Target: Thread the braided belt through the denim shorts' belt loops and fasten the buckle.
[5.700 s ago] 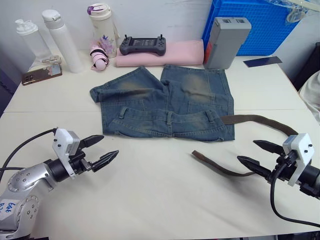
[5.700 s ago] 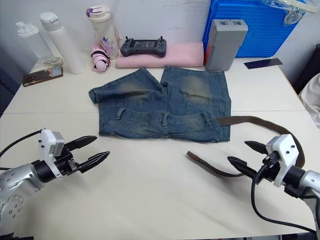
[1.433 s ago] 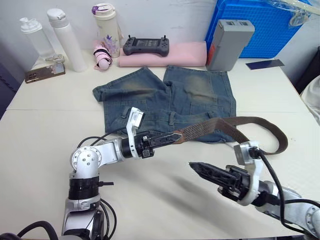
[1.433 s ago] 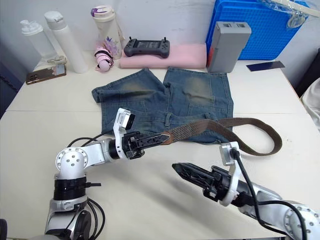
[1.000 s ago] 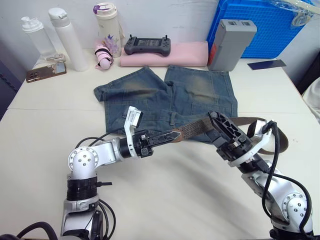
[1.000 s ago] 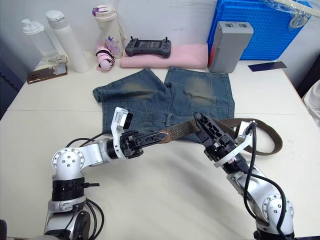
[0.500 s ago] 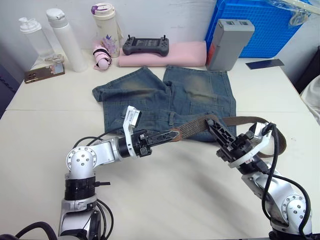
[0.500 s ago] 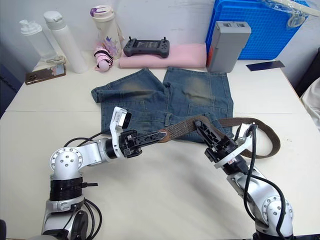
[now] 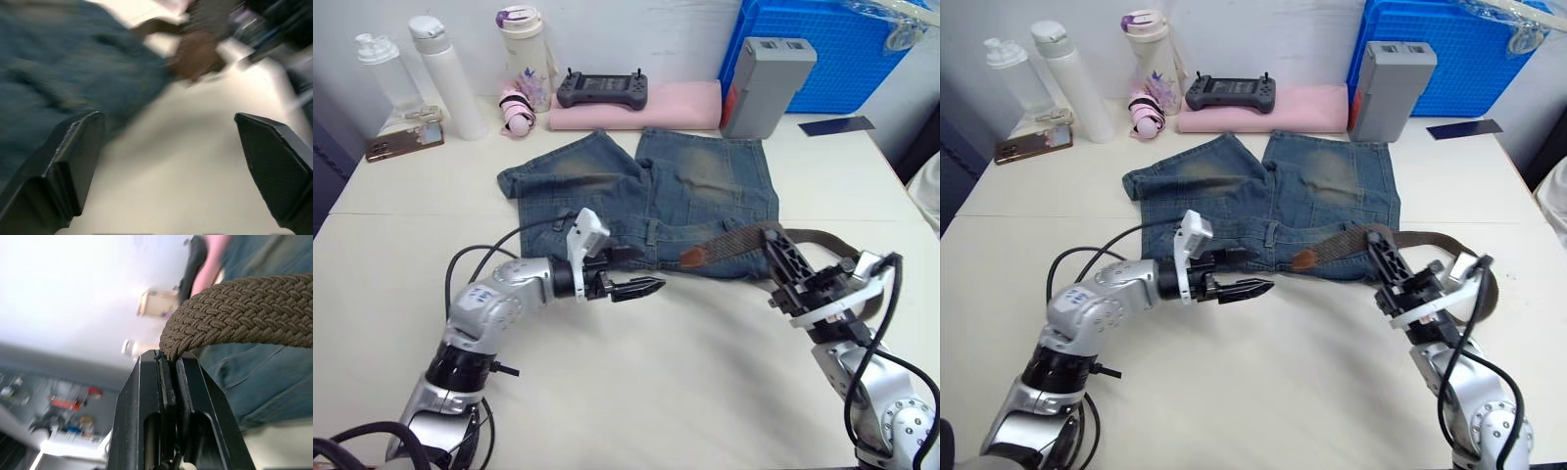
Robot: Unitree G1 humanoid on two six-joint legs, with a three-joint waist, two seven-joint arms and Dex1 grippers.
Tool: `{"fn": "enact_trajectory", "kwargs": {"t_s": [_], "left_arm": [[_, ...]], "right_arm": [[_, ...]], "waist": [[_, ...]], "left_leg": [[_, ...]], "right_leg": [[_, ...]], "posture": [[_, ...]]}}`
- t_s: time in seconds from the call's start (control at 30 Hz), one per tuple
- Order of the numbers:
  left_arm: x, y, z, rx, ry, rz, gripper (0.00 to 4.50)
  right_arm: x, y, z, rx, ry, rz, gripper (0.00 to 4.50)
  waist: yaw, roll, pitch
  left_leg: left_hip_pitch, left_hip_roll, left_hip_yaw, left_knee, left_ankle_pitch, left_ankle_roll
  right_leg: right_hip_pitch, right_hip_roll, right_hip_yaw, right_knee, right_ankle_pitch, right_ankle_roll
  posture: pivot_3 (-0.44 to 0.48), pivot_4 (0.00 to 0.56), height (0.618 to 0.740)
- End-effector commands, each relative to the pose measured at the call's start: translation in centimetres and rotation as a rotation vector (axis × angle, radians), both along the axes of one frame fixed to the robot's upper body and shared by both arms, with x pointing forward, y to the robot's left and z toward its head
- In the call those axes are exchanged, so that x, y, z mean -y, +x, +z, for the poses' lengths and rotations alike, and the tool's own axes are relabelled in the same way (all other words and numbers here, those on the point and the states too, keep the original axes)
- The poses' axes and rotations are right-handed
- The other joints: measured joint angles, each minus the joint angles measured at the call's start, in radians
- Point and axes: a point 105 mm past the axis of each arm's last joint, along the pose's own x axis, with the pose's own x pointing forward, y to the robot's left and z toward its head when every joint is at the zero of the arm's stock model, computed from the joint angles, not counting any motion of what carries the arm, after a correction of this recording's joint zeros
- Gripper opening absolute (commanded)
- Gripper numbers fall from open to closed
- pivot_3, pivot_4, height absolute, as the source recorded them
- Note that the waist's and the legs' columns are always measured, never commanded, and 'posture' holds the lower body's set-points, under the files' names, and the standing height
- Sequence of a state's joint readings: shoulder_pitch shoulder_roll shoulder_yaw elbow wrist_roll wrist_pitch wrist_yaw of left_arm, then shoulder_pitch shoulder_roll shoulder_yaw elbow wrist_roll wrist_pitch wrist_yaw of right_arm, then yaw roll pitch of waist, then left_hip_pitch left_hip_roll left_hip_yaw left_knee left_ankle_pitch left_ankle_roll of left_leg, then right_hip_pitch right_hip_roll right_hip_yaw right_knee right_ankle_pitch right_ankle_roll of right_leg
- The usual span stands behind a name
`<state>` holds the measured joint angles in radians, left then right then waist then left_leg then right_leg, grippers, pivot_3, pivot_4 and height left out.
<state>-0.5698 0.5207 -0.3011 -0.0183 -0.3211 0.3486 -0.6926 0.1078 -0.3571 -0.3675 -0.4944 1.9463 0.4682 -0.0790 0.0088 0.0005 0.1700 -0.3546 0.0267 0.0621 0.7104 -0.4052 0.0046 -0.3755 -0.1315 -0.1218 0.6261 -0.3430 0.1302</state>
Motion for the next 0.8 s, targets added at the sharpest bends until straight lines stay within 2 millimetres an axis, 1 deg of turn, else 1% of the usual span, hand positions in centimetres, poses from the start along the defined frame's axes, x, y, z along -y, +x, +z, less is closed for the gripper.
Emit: {"fn": "enact_trajectory", "kwargs": {"t_s": [0.03, 0.1, 0.17, 0.23, 0.33, 0.4, 0.47, 0.5, 0.6, 0.7, 0.77, 0.8], "left_arm": [[-0.3, 1.9, 0.1, 0.353, 0.208, -0.02, 4.46], [-0.7, 3.0, -0.4, 0.437, 0.28, -0.012, 4.46], [-1.0, 3.7, -1.8, 0.499, 0.384, -0.029, 4.46], [-0.9, 4.2, -2.2, 0.536, 0.407, -0.028, 4.46], [-0.9, 4.5, -2.1, 0.576, 0.395, -0.032, 3.62], [-1.0, 4.7, -2.2, 0.57, 0.388, -0.021, 2.79], [-1.3, 4.9, -2.4, 0.562, 0.398, -0.013, 2.06], [-1.3, 5.0, -2.5, 0.55, 0.398, -0.01, 1.53], [-1.7, 5.1, -3.1, 0.492, 0.389, 0.008, 0.43], [-2.0, 4.7, -3.4, 0.431, 0.356, 0.015, 0.43], [-2.4, 3.8, -3.2, 0.366, 0.3, 0.014, 0.43], [-2.8, 2.7, -3.3, 0.332, 0.283, -0.01, 0.43]], "right_arm": [[1.8, -0.6, 0.7, 0.041, 0.011, -0.051, 0.0], [2.0, -0.8, 0.8, 0.046, 0.011, -0.056, 0.0], [2.0, -0.9, 0.9, 0.054, 0.009, -0.056, 0.0], [2.0, -1.0, 1.0, 0.062, 0.006, -0.057, 0.0], [2.1, -1.0, 1.3, 0.068, 0.005, -0.063, 0.0], [2.1, -1.0, 1.3, 0.067, 0.005, -0.067, 0.0], [2.1, -0.9, 1.4, 0.067, 0.005, -0.069, 0.0], [2.1, -0.9, 1.4, 0.066, 0.006, -0.069, 0.0], [2.1, -0.8, 1.4, 0.064, 0.004, -0.068, 0.0], [2.0, -0.7, 1.4, 0.061, 0.004, -0.067, 0.0], [2.0, -0.7, 1.3, 0.055, -0.001, -0.07, 0.0], [2.1, -0.8, 1.3, 0.055, -0.006, -0.073, 0.0]], "waist": [[0.003, 0.0, 0.0], [0.003, 0.0, 0.0], [0.004, 0.001, 0.0], [0.007, 0.001, 0.0], [0.013, 0.001, 0.0], [0.013, 0.001, 0.0], [0.012, 0.001, 0.0], [0.012, 0.001, 0.0], [0.011, 0.001, 0.0], [0.009, 0.001, 0.0], [0.002, 0.001, 0.0], [-0.005, 0.001, 0.0]], "left_leg": [[0.0, 0.0, 0.001, -0.001, 0.0, 0.0], [0.0, 0.0, 0.002, -0.002, 0.0, 0.0], [0.0, 0.0, 0.002, -0.003, 0.0, 0.0], [0.001, 0.0, 0.002, -0.003, 0.0, 0.0], [0.001, 0.0, 0.003, -0.002, 0.0, 0.0], [0.0, 0.0, 0.003, -0.001, 0.0, 0.0], [0.0, 0.0, 0.003, -0.001, 0.0, 0.0], [0.001, 0.0, 0.003, -0.001, 0.0, 0.0], [0.001, 0.0, 0.003, -0.001, 0.0, 0.0], [0.001, 0.001, 0.003, -0.001, 0.0, 0.0], [0.001, 0.001, 0.003, -0.001, 0.0, 0.0], [0.001, 0.001, 0.003, -0.001, 0.0, 0.0]], "right_leg": [[-0.001, 0.0, 0.0, 0.0, 0.0, 0.0], [-0.001, 0.0, 0.0, 0.0, 0.0, 0.0], [-0.002, 0.0, 0.0, 0.0, 0.0, 0.0], [-0.002, 0.0, -0.001, 0.0, 0.0, 0.0], [-0.001, -0.001, -0.001, 0.001, 0.001, 0.002], [-0.001, -0.001, 0.0, 0.001, 0.001, 0.002], [-0.001, -0.001, 0.0, 0.001, 0.001, 0.002], [-0.001, -0.001, 0.0, 0.001, 0.001, 0.002], [-0.001, -0.001, -0.001, 0.002, 0.001, 0.002], [-0.001, -0.001, -0.001, 0.002, 0.001, 0.002], [-0.001, -0.001, -0.001, 0.002, 0.001, 0.002], [-0.001, -0.001, -0.001, 0.002, 0.001, 0.002]], "posture": [[0.0, 0.15, 0.74], [0.0, 0.15, 0.74], [0.0, 0.15, 0.74], [0.0, 0.15, 0.74], [0.0, 0.15, 0.74], [0.0, 0.15, 0.74], [0.0, 0.15, 0.74], [0.0, 0.15, 0.74], [0.0, 0.15, 0.74], [0.0, 0.15, 0.74], [0.0, 0.15, 0.74], [0.0, 0.15, 0.74]]}}
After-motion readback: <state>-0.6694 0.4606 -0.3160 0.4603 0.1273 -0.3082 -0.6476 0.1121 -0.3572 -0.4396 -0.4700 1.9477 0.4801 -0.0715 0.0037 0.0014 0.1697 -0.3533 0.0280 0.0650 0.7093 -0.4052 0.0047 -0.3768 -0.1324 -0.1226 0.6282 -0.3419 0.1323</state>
